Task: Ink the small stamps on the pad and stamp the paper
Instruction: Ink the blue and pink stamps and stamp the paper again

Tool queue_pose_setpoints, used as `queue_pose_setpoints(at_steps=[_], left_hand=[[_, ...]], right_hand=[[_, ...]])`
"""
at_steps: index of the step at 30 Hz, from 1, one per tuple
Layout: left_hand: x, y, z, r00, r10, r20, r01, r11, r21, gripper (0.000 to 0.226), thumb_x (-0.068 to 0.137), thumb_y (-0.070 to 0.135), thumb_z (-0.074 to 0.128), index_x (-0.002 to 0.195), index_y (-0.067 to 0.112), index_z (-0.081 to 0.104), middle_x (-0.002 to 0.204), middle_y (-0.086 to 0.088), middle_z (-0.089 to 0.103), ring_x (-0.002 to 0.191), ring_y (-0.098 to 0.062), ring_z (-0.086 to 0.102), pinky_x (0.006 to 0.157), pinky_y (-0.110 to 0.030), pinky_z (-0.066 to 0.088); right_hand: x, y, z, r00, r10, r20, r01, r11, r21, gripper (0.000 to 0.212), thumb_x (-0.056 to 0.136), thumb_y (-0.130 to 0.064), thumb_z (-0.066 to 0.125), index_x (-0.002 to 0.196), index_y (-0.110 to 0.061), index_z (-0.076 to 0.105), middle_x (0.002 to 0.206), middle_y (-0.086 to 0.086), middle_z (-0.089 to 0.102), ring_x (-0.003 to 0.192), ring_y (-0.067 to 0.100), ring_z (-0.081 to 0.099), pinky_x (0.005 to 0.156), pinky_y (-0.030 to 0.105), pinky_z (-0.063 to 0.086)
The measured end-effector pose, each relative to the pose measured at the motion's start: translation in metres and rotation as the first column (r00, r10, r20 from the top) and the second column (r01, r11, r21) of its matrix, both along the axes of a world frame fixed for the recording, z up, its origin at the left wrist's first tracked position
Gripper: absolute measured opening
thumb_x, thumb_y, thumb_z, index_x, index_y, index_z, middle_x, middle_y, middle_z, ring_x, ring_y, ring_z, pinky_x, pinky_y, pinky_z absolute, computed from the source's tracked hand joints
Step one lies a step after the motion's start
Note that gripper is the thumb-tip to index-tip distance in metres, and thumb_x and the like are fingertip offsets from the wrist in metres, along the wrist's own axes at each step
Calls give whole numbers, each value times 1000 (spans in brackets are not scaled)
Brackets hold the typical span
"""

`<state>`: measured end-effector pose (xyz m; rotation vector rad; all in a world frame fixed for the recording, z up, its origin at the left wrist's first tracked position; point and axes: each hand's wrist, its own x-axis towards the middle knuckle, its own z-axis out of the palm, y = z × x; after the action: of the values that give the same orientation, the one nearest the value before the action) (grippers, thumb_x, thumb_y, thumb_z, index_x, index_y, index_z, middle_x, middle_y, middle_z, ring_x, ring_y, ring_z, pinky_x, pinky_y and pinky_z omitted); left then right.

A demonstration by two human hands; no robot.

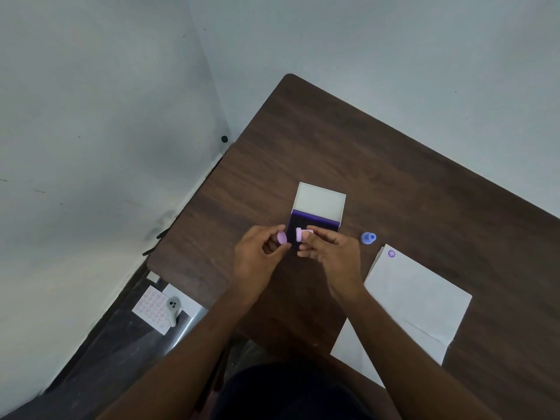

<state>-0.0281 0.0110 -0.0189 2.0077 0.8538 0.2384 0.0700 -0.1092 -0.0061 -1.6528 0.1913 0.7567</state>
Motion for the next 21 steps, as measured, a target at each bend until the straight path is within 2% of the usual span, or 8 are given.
queue_pose_setpoints(at_steps=[3, 7, 10, 12, 15, 18, 21], left_hand=[[4, 0, 6, 999, -47, -9, 47, 999, -22, 36, 77, 29, 77, 111, 18, 69, 105, 1, 67, 91, -10, 63, 85, -25, 55], [3, 0, 6, 997, -56, -46, 52, 994, -92, 39, 82, 35, 71, 118, 20, 67, 115, 1, 69, 99, -10, 63, 94, -23, 51], [2, -1, 4, 988, -100, -114, 86, 989, -120, 43, 82, 34, 69, 122, 19, 64, 116, -4, 69, 100, -15, 64, 94, -23, 48], [2, 0, 4, 988, -107, -113, 95, 990, -109, 46, 81, 33, 71, 124, 19, 62, 118, -4, 68, 101, -16, 64, 93, -22, 47], [3, 4, 7, 994, -81, -67, 67, 979, -194, 60, 77, 34, 75, 133, 29, 53, 117, 11, 67, 101, -4, 65, 92, -19, 49], [4, 5, 11, 998, -40, -47, 29, 977, -210, 61, 72, 35, 79, 128, 32, 55, 102, 26, 63, 87, 12, 62, 82, -7, 48], [3, 5, 9, 999, -49, -15, 45, 983, -175, 43, 72, 31, 79, 113, 23, 66, 98, 14, 70, 81, 11, 64, 82, -10, 52]], right_hand=[[-4, 1, 1, 1000, 3, -6, -3, 1000, 8, 19, 79, -14, 75, 98, -12, 72, 79, -1, 76, 65, 20, 73, 62, 22, 59], [-7, 2, 2, 1000, 4, -27, -4, 1000, 19, 18, 79, -14, 74, 97, -13, 72, 78, -2, 76, 65, 19, 73, 63, 21, 59], [-8, 2, 2, 1000, 17, -8, -18, 999, -35, 26, 78, -21, 76, 102, -12, 72, 88, 1, 76, 75, 20, 73, 72, 25, 59], [-10, 2, 2, 1000, 19, -4, -19, 999, -41, 26, 77, -23, 76, 101, -14, 73, 85, -6, 76, 74, 15, 72, 68, 20, 58], [-13, 2, 4, 1000, 19, -6, -20, 1000, -22, 23, 78, -20, 75, 100, -14, 73, 71, -18, 73, 66, 6, 71, 57, 10, 52], [-12, 3, 5, 1000, 26, -3, -26, 999, -27, 23, 79, -21, 75, 100, -15, 73, 76, -15, 72, 66, 3, 70, 58, 9, 51], [-12, 4, 6, 999, 42, -7, -42, 999, -8, 20, 80, -18, 74, 100, -15, 72, 71, -16, 73, 65, 6, 71, 58, 11, 53]])
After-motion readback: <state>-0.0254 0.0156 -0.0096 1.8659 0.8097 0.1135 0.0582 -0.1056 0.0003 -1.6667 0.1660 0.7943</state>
